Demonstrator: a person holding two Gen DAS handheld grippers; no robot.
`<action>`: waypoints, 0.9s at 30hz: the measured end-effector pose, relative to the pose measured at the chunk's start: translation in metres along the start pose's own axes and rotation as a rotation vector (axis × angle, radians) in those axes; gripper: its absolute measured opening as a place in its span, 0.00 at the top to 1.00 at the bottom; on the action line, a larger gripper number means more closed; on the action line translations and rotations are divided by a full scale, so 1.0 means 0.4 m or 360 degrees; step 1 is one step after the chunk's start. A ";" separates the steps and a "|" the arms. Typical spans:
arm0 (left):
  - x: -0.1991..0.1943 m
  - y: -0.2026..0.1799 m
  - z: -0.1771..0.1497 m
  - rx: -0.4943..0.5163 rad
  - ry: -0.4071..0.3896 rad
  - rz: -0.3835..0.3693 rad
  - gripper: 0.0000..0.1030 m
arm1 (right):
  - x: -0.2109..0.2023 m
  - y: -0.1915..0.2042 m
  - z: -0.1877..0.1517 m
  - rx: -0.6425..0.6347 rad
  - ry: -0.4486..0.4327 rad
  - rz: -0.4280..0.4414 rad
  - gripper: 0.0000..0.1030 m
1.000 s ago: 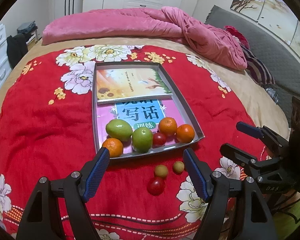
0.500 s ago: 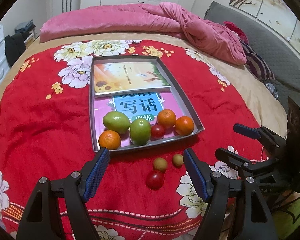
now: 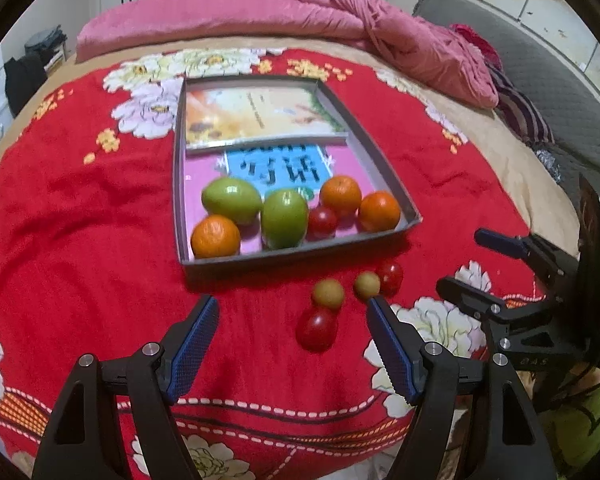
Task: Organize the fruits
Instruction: 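Grasp a red cherry tomato with the right tool while the left tool grasps another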
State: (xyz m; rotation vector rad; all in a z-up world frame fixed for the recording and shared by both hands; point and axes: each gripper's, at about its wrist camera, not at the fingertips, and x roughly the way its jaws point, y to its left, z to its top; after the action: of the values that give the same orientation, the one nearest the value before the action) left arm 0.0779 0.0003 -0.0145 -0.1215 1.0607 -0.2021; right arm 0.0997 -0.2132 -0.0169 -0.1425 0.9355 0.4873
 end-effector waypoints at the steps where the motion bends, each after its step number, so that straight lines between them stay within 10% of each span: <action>1: 0.007 -0.001 -0.004 0.0005 0.0012 -0.0001 0.25 | 0.006 0.001 -0.004 -0.0010 0.0009 -0.0011 0.13; 27: 0.129 -0.019 -0.049 0.0010 0.0173 -0.0108 0.30 | 0.141 0.047 -0.025 -0.0126 0.0091 0.0116 0.58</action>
State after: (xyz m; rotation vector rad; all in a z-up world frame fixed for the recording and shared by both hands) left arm 0.0845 -0.0189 -0.0666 -0.1427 1.1653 -0.2759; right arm 0.1116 -0.1809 -0.0661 -0.1955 0.9803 0.5904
